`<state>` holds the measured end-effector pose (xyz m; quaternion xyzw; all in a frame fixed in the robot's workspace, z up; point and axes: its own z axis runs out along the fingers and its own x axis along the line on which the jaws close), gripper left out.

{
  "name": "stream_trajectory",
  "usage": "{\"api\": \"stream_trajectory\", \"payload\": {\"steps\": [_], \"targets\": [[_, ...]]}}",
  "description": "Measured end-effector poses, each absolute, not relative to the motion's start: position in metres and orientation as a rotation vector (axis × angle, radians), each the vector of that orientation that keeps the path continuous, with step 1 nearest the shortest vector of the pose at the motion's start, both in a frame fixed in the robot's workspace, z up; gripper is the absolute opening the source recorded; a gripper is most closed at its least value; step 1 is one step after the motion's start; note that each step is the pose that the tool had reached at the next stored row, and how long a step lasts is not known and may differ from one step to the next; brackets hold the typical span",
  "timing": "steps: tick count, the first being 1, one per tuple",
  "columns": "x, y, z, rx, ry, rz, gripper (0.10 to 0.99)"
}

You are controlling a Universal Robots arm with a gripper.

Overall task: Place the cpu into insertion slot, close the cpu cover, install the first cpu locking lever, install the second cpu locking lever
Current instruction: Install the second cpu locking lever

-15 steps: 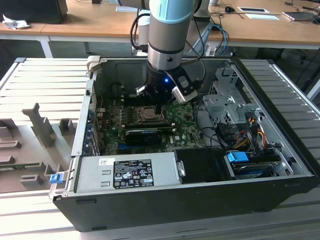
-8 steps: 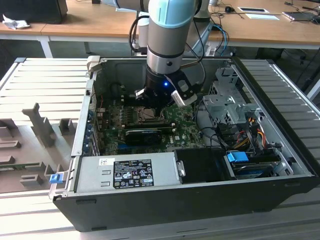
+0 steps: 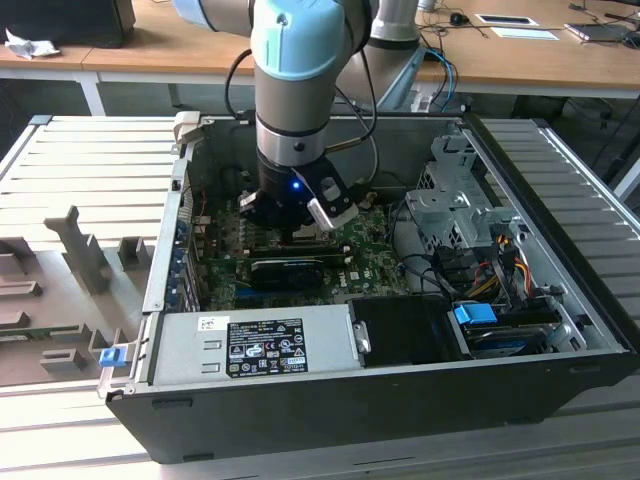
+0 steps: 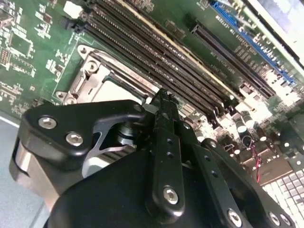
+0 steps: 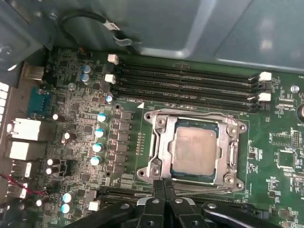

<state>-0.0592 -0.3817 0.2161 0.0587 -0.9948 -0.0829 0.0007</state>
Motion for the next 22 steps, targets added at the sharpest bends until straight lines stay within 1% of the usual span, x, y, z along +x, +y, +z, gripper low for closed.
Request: {"api": "stream_trajectory", "payload": {"steps": [4,7,10,22], "targets": [[-0.066,-0.386,0.216,0.185,-3.121,-0.312,0.106],[-0.067,-0.392,0.216,0.185,-3.12,-0.329,0.106],[-0.069,-0.403,0.216,0.185,-3.116,-0.391,0.106],[-0.073,-0.405,0.203,0.185,-3.108,-0.471,0.106]]}}
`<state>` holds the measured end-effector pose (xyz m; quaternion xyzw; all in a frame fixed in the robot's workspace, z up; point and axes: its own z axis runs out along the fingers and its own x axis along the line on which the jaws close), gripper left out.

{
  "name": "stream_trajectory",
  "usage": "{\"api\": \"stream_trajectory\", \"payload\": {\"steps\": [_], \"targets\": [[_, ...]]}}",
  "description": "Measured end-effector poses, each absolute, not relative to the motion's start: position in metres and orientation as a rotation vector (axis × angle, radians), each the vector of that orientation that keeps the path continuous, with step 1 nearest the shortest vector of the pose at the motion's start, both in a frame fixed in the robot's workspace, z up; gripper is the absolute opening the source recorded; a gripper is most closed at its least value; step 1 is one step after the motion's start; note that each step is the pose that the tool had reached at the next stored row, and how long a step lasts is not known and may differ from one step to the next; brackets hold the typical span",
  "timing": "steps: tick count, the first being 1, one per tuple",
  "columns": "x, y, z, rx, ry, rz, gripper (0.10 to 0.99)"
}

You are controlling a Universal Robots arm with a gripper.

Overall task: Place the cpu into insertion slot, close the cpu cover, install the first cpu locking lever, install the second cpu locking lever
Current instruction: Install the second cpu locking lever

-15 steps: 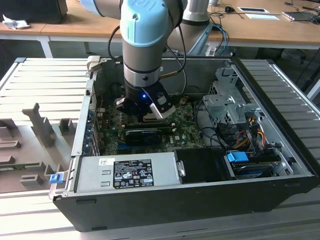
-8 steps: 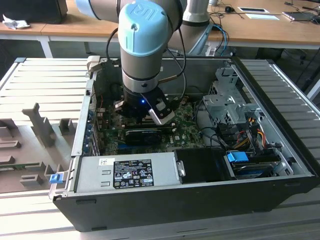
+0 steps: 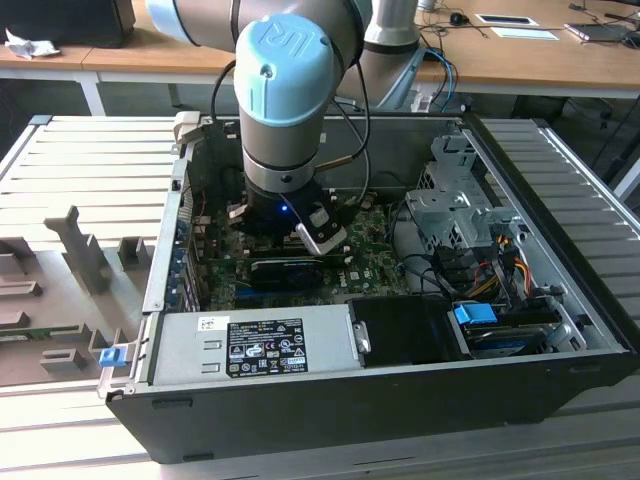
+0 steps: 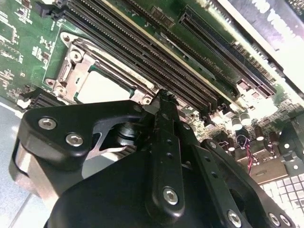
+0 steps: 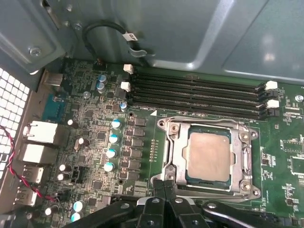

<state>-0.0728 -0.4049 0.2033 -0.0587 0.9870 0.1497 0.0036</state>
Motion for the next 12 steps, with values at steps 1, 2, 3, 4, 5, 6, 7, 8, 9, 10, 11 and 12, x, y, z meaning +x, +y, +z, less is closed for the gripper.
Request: {"api": "stream_trajectory", "payload": {"steps": [1,2,3,4,5,6,7,8,9,10,11,12], "targets": [[-0.0733,-0.4049,0.202,-0.184,3.093,0.475,0.106],[-0.0735,-0.4049,0.2014,-0.184,3.092,0.478,0.106],[-0.0737,-0.4049,0.2007,-0.184,3.091,0.482,0.106],[-0.0739,-0.4049,0.1998,-0.184,3.091,0.485,0.106],[-0.074,-0.4049,0.1992,-0.184,3.09,0.488,0.106],[-0.0742,-0.4049,0.1981,-0.184,3.089,0.496,0.106],[-0.0743,-0.4049,0.1965,-0.184,3.086,0.507,0.106],[-0.0745,-0.4048,0.1951,-0.184,3.085,0.512,0.106],[-0.0751,-0.4048,0.1937,-0.184,3.085,0.515,0.106],[-0.0758,-0.4049,0.193,-0.184,3.085,0.516,0.106],[-0.0763,-0.405,0.1929,-0.184,3.084,0.518,0.106],[-0.0766,-0.4049,0.1928,-0.184,3.084,0.522,0.106]]}}
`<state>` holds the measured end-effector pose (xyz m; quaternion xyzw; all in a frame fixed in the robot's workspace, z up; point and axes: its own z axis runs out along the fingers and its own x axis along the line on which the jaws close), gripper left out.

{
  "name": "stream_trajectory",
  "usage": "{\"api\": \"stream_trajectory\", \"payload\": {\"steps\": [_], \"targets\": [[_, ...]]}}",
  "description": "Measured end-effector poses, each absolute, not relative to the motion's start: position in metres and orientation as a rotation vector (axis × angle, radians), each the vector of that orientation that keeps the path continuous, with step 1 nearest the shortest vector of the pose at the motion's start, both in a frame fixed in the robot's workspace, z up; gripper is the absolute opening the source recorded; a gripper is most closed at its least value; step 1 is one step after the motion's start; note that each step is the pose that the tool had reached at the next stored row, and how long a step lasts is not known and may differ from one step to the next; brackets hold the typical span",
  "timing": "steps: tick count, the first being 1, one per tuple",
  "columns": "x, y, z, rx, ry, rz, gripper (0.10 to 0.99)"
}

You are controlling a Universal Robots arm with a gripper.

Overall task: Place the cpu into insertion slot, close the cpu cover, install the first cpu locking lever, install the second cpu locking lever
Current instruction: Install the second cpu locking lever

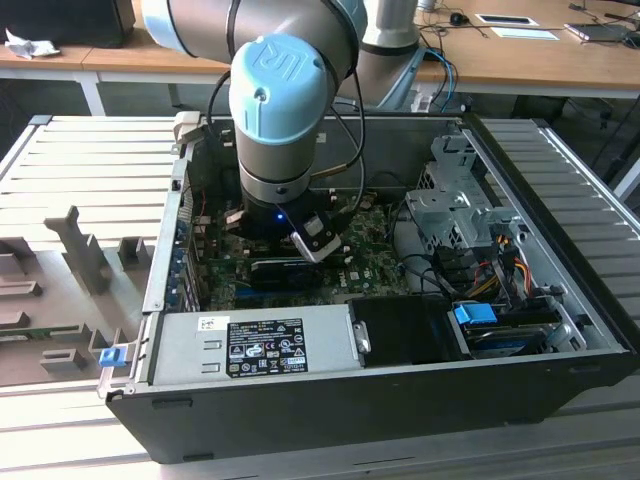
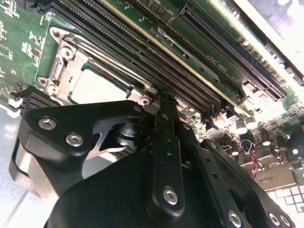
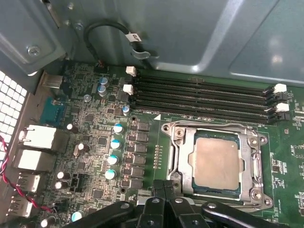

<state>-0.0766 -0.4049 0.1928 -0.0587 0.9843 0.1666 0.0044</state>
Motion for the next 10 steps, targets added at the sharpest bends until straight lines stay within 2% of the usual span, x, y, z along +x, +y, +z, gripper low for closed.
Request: {"api": "stream_trajectory", "payload": {"steps": [10], "targets": [[-0.077,-0.405,0.211,-0.184,3.082,0.528,0.106]]}}
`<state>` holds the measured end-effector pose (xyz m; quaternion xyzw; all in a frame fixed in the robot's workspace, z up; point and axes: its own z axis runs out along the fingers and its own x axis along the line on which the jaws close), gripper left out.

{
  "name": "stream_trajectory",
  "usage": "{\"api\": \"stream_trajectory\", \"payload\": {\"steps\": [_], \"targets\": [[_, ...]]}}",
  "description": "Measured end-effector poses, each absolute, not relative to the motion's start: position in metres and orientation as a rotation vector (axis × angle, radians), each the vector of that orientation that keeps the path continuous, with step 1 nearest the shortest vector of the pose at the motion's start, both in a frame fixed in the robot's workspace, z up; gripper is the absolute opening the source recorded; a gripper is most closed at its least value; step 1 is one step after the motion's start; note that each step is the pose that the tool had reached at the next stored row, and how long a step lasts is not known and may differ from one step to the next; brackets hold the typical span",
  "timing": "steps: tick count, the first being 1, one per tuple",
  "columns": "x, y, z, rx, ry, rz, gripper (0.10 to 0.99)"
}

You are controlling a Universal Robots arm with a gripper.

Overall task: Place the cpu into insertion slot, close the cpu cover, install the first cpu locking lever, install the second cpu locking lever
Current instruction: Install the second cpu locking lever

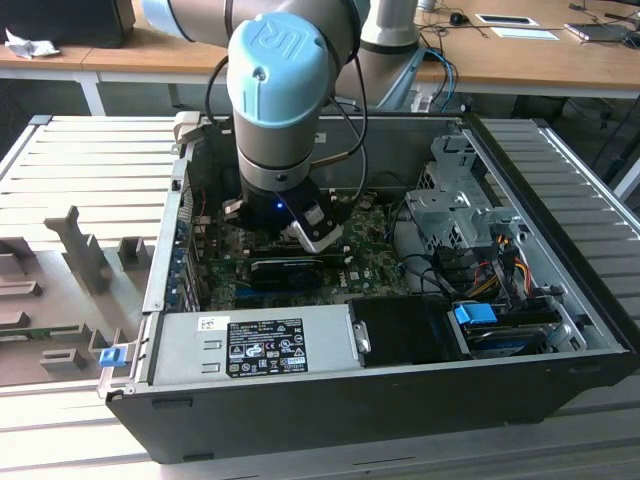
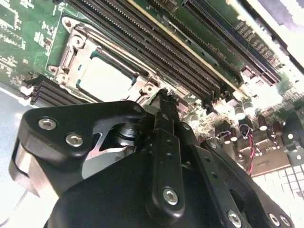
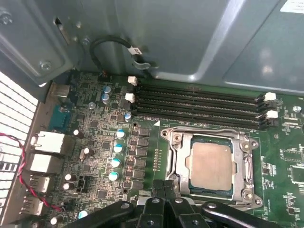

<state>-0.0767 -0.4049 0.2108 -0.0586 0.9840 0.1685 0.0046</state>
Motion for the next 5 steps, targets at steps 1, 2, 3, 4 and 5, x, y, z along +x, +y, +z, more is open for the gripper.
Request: {"api": "stream_trajectory", "payload": {"steps": [1,2,3,4,5], "targets": [[-0.0766,-0.4049,0.2122,-0.184,3.082,0.528,0.106],[-0.0766,-0.4049,0.2132,-0.184,3.082,0.528,0.106],[-0.0766,-0.4049,0.2143,-0.184,3.082,0.528,0.106],[-0.0766,-0.4048,0.2149,-0.184,3.082,0.528,0.106],[-0.0766,-0.4048,0.2149,-0.184,3.082,0.528,0.106]]}}
